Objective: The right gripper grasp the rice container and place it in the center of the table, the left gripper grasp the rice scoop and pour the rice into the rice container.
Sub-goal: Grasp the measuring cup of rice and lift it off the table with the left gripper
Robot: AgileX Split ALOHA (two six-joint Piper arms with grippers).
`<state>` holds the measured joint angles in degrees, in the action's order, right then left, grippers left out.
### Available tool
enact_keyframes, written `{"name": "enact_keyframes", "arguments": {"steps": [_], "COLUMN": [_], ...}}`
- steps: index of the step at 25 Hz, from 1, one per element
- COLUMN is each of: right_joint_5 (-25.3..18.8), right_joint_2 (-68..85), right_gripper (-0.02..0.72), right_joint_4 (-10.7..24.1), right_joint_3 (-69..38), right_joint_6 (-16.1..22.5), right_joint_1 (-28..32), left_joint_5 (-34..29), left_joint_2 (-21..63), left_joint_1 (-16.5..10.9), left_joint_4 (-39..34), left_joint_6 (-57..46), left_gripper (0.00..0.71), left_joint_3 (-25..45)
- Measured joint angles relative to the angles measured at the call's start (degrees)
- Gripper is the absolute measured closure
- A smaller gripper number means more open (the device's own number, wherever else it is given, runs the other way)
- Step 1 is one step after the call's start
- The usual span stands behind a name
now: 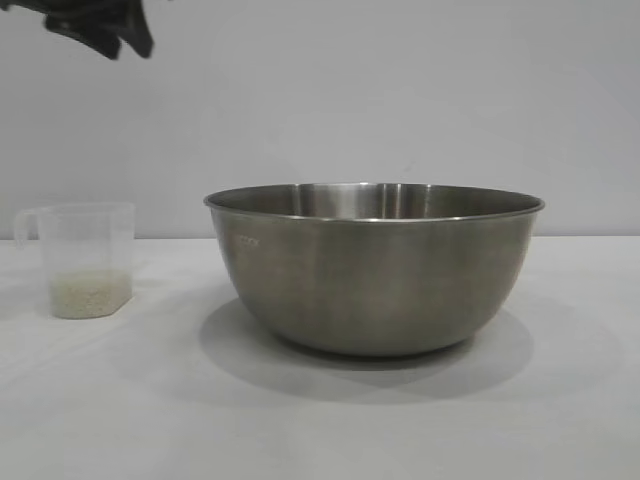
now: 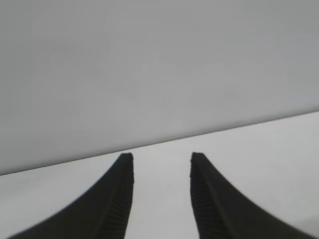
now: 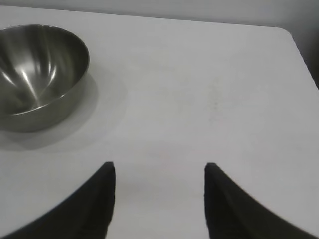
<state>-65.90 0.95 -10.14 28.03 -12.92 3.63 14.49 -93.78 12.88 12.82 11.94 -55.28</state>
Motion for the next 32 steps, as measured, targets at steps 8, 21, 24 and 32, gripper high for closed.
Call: {"name": "enact_keyframes", "arguments": {"steps": [8, 21, 24, 32], "right_joint_5": [0.0, 0.0, 0.0, 0.0], "right_joint_2": [0.0, 0.0, 0.0, 0.0], "right_gripper": [0.328, 0.328, 0.328, 0.328], "right_joint_4": [-0.1, -0.9, -0.9, -0.9], "right_joint_3": [0.0, 0.0, 0.0, 0.0], "right_joint_6": [0.0, 0.0, 0.0, 0.0], "right_joint_1": [0.0, 0.0, 0.0, 0.0], "left_joint_5": [16.6, 34.1, 37.0, 42.6], "left_joint_2": [8.8, 9.3, 8.0, -4.5], "left_joint_1": [0.0, 0.0, 0.0, 0.0], "left_joint_4": [-3.7, -4.4, -4.5, -4.7], "left_joint_6": [0.0, 0.0, 0.0, 0.0], "left_gripper": [0.48, 0.48, 0.48, 0.48], "left_joint_3": [22.6, 39.9, 40.3, 40.3]}}
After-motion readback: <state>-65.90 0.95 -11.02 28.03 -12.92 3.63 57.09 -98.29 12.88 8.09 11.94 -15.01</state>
